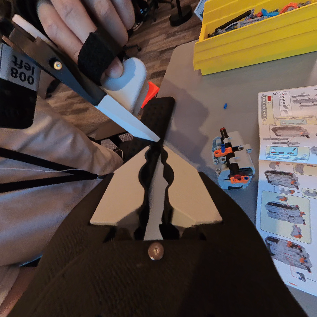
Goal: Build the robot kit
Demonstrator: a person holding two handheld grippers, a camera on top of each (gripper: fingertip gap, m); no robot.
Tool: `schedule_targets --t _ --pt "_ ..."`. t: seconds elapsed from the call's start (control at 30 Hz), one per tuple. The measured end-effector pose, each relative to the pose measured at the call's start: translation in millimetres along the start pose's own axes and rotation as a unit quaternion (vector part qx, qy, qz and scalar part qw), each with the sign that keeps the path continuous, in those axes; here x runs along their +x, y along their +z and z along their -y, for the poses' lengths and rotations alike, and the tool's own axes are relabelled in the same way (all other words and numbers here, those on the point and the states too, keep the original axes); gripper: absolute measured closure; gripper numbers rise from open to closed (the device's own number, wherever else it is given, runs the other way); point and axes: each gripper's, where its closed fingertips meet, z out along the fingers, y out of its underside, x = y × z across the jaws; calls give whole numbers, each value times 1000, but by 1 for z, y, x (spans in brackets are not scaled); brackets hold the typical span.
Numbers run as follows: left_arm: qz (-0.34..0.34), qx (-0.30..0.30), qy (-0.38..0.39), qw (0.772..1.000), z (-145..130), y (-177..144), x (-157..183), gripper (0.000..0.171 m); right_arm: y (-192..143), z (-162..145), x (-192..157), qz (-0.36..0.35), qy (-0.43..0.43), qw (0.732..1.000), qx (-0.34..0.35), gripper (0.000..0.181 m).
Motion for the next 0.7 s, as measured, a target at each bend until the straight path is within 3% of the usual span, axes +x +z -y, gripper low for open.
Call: schedule_targets --t 0.33,0.4,0.5,0.57,0.63,0.7 --pt "-25 20 13 999 13 4 4 165 -3 -8 -5 4 -24 1000 -19 174" --pt "-16 20 -11 1000 13 4 -2 165 -8 -8 -5 1 -27 1000 -15 174" --pt "47 26 -130 990 4 -3 -33 141 -28 -19 2 -37 -33 998 -26 174" --pt "83 104 -302 944 11 -17 -54 137 -56 -18 7 -70 -38 997 6 174" --pt "90 222 -480 844 28 -28 -64 135 -93 -9 10 -106 -47 990 79 174" --pt "74 325 -579 744 50 -21 -55 128 -123 -13 17 -148 -46 981 115 174"
